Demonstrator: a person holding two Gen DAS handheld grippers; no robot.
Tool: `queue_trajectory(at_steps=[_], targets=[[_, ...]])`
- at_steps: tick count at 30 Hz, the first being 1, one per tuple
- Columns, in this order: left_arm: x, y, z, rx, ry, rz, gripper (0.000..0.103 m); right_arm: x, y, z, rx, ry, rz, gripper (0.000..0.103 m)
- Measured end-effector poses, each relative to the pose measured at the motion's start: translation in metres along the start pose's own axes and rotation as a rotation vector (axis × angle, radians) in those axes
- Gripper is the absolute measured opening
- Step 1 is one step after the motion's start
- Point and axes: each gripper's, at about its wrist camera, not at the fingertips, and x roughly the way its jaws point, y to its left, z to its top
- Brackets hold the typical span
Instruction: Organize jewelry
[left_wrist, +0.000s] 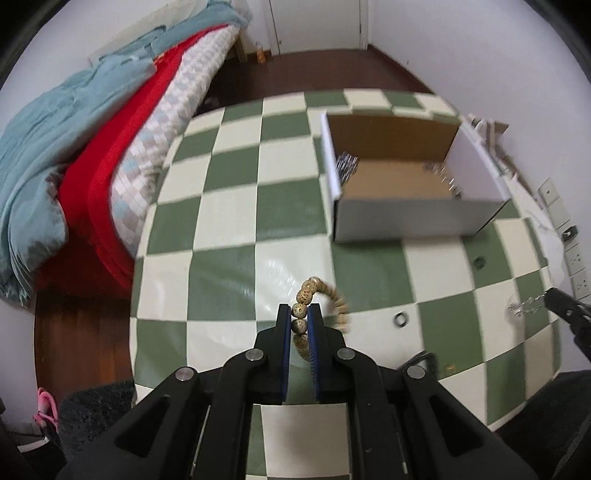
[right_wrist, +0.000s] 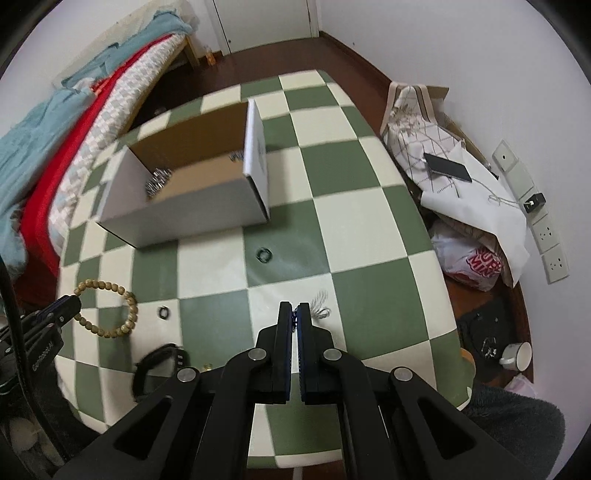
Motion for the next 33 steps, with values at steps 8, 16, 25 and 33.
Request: queue_trajectory(at_steps=[8, 16, 25, 33], targets=[[-0.049, -0.005, 0.029, -0.013, -0.101, -0.071, 0.006, -0.049, 0.008, 0.02, 0.02, -0.083, 0.084, 0.002], [-0.077, -0.007, 0.064, -0.049, -0.17, -0.112, 0.006, -0.096, 0.03, 0.052, -0.007, -0.166, 0.186, 0.002], [-0.067, -0.005, 0.107, -0.067, -0.191, -0.111, 0.006, -0.111, 0.056, 0.103, -0.063, -0.223, 0.213, 0.002], [-0.032, -0.004, 0.132, -0.076, -0.147, -0.109, 0.006, -0.078, 0.074, 0.139, -0.099, -0.191, 0.206, 0.002]])
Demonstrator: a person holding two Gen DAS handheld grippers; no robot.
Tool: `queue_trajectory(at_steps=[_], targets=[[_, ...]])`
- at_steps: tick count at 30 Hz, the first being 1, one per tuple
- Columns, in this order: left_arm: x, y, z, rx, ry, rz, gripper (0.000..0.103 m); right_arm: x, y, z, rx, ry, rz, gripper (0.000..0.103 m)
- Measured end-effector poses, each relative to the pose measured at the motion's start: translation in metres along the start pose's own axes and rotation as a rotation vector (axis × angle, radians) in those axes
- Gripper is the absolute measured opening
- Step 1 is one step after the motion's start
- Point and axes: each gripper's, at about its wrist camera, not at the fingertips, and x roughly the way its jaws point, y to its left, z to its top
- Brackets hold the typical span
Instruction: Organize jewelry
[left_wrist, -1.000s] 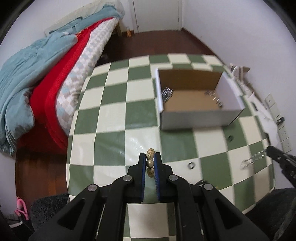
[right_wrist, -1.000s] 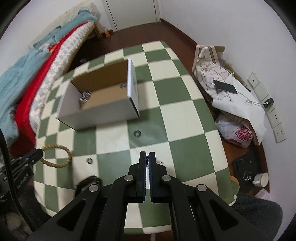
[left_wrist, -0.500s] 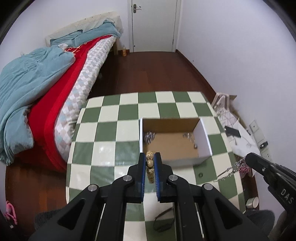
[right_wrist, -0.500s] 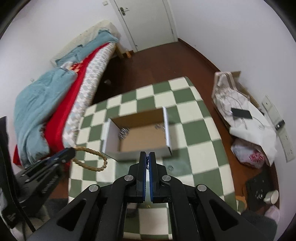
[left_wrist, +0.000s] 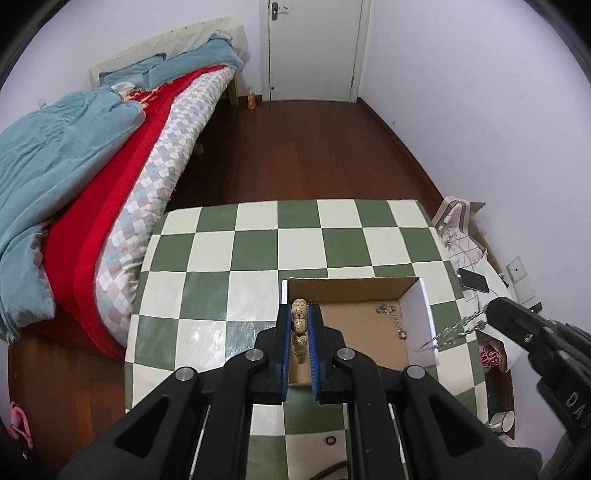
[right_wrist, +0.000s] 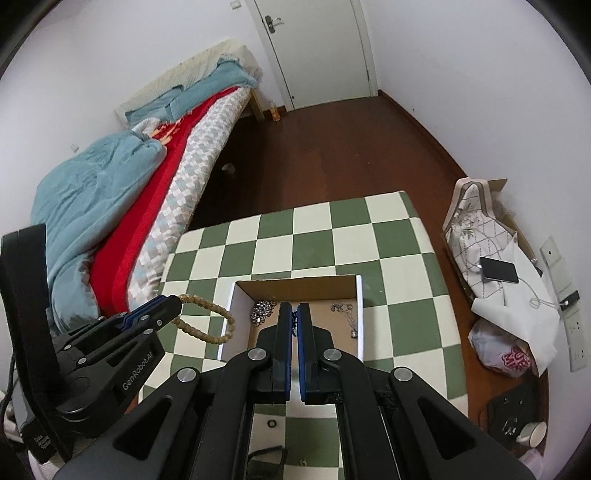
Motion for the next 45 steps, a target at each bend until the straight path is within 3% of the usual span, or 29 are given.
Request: queue_trajectory(at_steps=[14, 25, 26, 27, 28, 29, 30, 31, 36, 38, 45], targets=[[0.071, 0.009, -0.005, -0.011, 0.122, 0.023, 0.006, 0.103, -0.013, -0.007, -0.073, 0.176, -0.098, 0.002], [0.08, 0.012, -0.002, -0.041, 0.159, -0.002, 0.01, 0.125, -0.019, -0.003, -0.131, 0.235, -0.166, 0.004], [0.076, 0.012, -0.001, -0.04, 0.148, 0.009, 0.01, 0.124, -0.018, -0.002, -0.135, 0.236, -0.175, 0.007], [0.073, 0.011, 0.001, -0.033, 0.138, 0.027, 0.013, 0.123, -0.018, -0.001, -0.137, 0.238, -0.184, 0.021], [0.07, 0.01, 0.002, -0.027, 0.126, 0.05, 0.025, 0.121, -0.018, -0.001, -0.136, 0.237, -0.188, 0.035], [0.066, 0.009, 0.003, -0.023, 0.113, 0.059, 0.036, 0.119, -0.018, -0.001, -0.134, 0.234, -0.196, 0.066], [0.06, 0.009, 0.004, -0.027, 0.092, 0.058, 0.063, 0.116, -0.018, 0.0, -0.135, 0.227, -0.205, 0.085], [0.057, 0.011, 0.005, -0.03, 0.079, 0.068, 0.086, 0.112, -0.018, 0.0, -0.139, 0.216, -0.218, 0.085], [0.04, 0.012, 0.009, -0.02, 0.033, 0.108, 0.103, 0.099, -0.019, 0.0, -0.142, 0.194, -0.288, 0.088], [0.034, 0.013, 0.009, -0.021, 0.013, 0.114, 0.103, 0.094, -0.021, -0.001, -0.134, 0.191, -0.297, 0.101], [0.013, 0.015, 0.002, -0.025, -0.028, 0.145, 0.103, 0.071, -0.02, -0.008, -0.126, 0.149, -0.326, 0.102]])
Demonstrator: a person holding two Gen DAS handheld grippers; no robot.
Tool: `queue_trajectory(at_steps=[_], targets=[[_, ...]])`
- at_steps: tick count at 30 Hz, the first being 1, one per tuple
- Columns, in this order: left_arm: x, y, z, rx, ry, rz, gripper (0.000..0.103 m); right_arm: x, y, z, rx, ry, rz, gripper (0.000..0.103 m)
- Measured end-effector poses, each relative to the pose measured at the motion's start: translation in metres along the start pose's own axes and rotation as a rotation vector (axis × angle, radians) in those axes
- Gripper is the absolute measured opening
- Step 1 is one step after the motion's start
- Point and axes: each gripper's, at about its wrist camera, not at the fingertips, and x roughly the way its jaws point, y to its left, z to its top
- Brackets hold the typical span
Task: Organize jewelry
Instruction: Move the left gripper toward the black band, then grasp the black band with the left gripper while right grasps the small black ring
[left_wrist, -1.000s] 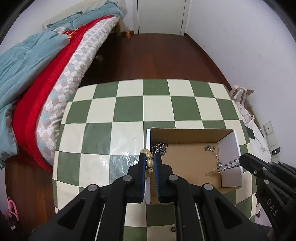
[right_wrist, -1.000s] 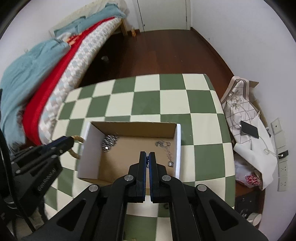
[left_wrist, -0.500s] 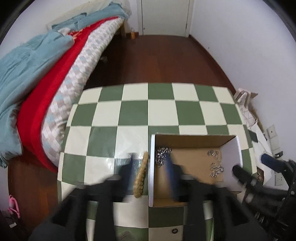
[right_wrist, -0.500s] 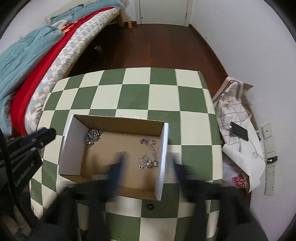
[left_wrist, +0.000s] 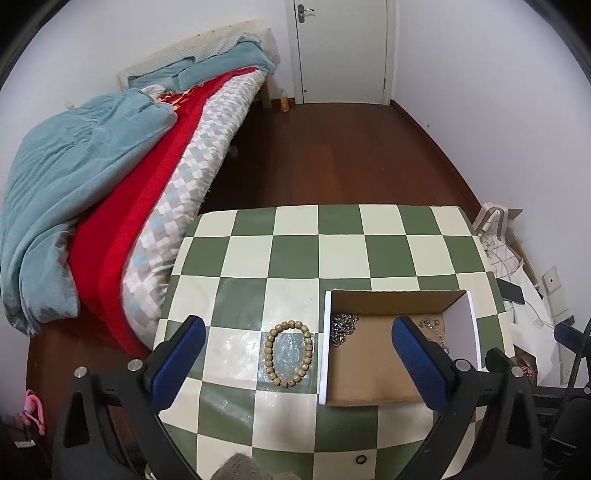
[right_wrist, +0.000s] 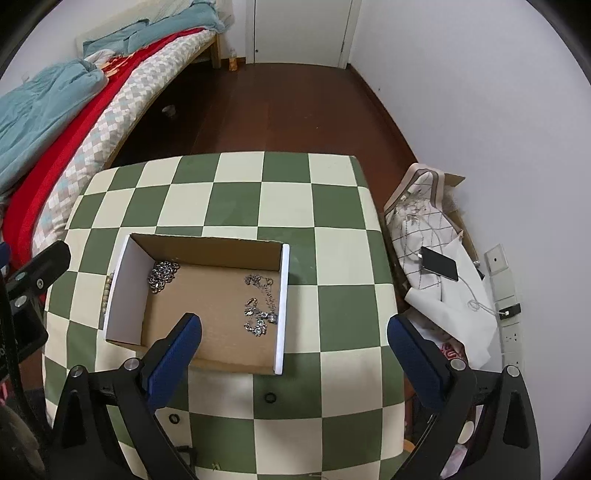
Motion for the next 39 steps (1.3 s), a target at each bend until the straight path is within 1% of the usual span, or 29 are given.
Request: queue_trajectory(at_steps=[7, 16, 21, 24, 27, 29, 31, 34, 35, 36, 37, 38, 39], targets=[[-0.024, 0.006, -0.013, 0.001, -0.032, 0.035, 0.103, -0.023, -0.004, -0.013, 0.024, -0.044, -0.015, 0.102], [-0.061, 0.018, -0.034, 0.004, -0.08, 0.041, 0.103, -0.063, -0.006, -0.036, 0.049, -0.116, -0.024, 0.102], [-0.089, 0.029, -0.046, -0.004, -0.129, 0.041, 0.103, -0.09, -0.01, -0.052, 0.08, -0.161, -0.002, 0.102], [-0.1, 0.035, -0.058, 0.0, -0.141, 0.036, 0.103, -0.104, -0.012, -0.068, 0.108, -0.175, 0.023, 0.102], [-0.102, 0.038, -0.08, 0.016, -0.117, 0.035, 0.103, -0.11, -0.016, -0.086, 0.128, -0.168, 0.046, 0.102], [-0.095, 0.035, -0.096, 0.039, -0.085, 0.038, 0.103, -0.109, -0.018, -0.099, 0.141, -0.152, 0.058, 0.102], [-0.08, 0.027, -0.115, 0.073, -0.028, 0.039, 0.103, -0.103, -0.02, -0.113, 0.145, -0.129, 0.06, 0.102], [-0.048, 0.007, -0.143, 0.135, 0.071, 0.031, 0.103, -0.082, -0.024, -0.131, 0.158, -0.06, 0.06, 0.101], [-0.042, 0.003, -0.149, 0.15, 0.088, 0.029, 0.102, -0.074, -0.026, -0.137, 0.162, -0.037, 0.063, 0.094], [-0.029, -0.006, -0.158, 0.171, 0.122, 0.026, 0.102, -0.065, -0.028, -0.143, 0.163, -0.012, 0.063, 0.084], [-0.023, -0.011, -0.163, 0.181, 0.14, 0.02, 0.102, -0.058, -0.029, -0.147, 0.163, 0.006, 0.061, 0.079], [-0.01, -0.019, -0.171, 0.202, 0.176, 0.011, 0.102, -0.049, -0.031, -0.152, 0.163, 0.027, 0.059, 0.074], [-0.004, -0.024, -0.176, 0.214, 0.198, 0.005, 0.102, -0.042, -0.033, -0.156, 0.168, 0.043, 0.06, 0.074]])
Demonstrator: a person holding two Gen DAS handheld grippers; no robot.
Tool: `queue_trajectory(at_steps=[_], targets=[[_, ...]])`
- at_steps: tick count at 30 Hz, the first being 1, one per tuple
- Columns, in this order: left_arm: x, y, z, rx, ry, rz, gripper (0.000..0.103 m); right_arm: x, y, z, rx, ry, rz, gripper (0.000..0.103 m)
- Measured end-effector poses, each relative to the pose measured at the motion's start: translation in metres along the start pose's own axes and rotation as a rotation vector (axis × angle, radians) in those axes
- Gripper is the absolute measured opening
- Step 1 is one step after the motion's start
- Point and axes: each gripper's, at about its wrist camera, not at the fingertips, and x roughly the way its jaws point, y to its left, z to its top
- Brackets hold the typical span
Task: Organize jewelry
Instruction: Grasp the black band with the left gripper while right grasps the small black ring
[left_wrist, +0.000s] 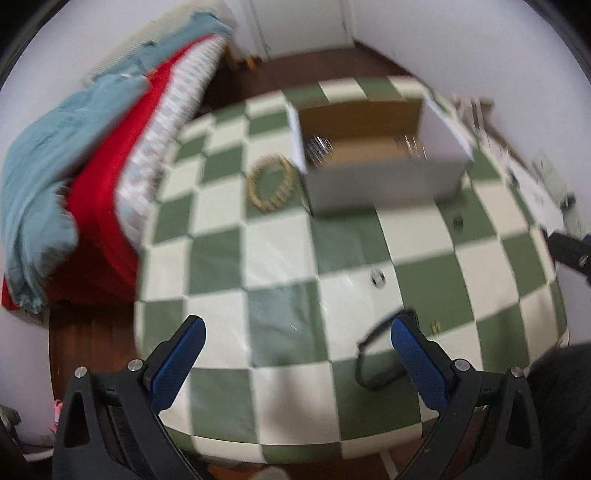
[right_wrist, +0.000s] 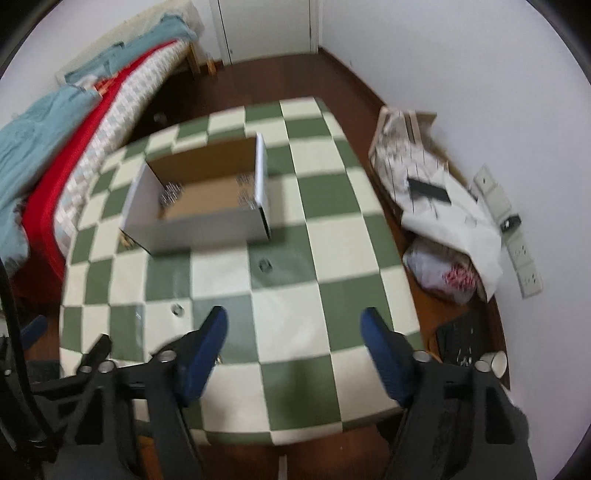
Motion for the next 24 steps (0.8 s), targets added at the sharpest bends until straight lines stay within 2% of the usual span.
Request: queue_trajectory(at_steps=[4, 5, 8, 10, 13, 15, 18, 24], targets=[[0.033, -0.023, -0.005, 0.068, 0.091, -0.034, 0.099, 0.023, -0.017, -0.01, 0.033, 0.055, 0.007, 0.074], [0.04, -0.027, -0.006, 0.078, 0.111, -0.042, 0.095, 0.027, -0.021, -0.011, 0.042, 0.066, 0.01, 0.074], [0.054, -0.035, -0.01, 0.092, 0.156, -0.08, 0.048, 0.036, -0.03, -0.012, 0.063, 0.088, 0.018, 0.074], [0.053, -0.035, -0.01, 0.084, 0.145, -0.126, 0.016, 0.043, -0.034, -0.01, 0.073, 0.098, 0.024, 0.074], [0.049, -0.031, -0.006, 0.084, 0.138, -0.12, 0.009, 0.053, -0.036, -0.004, 0.085, 0.106, 0.05, 0.072], [0.05, -0.023, -0.003, 0.056, 0.132, -0.11, 0.006, 0.063, -0.033, 0.003, 0.084, 0.105, 0.084, 0.065], [0.052, -0.007, 0.006, 0.005, 0.122, -0.069, 0.005, 0.079, -0.023, 0.015, 0.061, 0.097, 0.103, 0.061], [0.058, 0.02, 0.024, -0.076, 0.117, -0.016, 0.005, 0.119, 0.007, 0.035, -0.001, 0.095, 0.086, 0.059]])
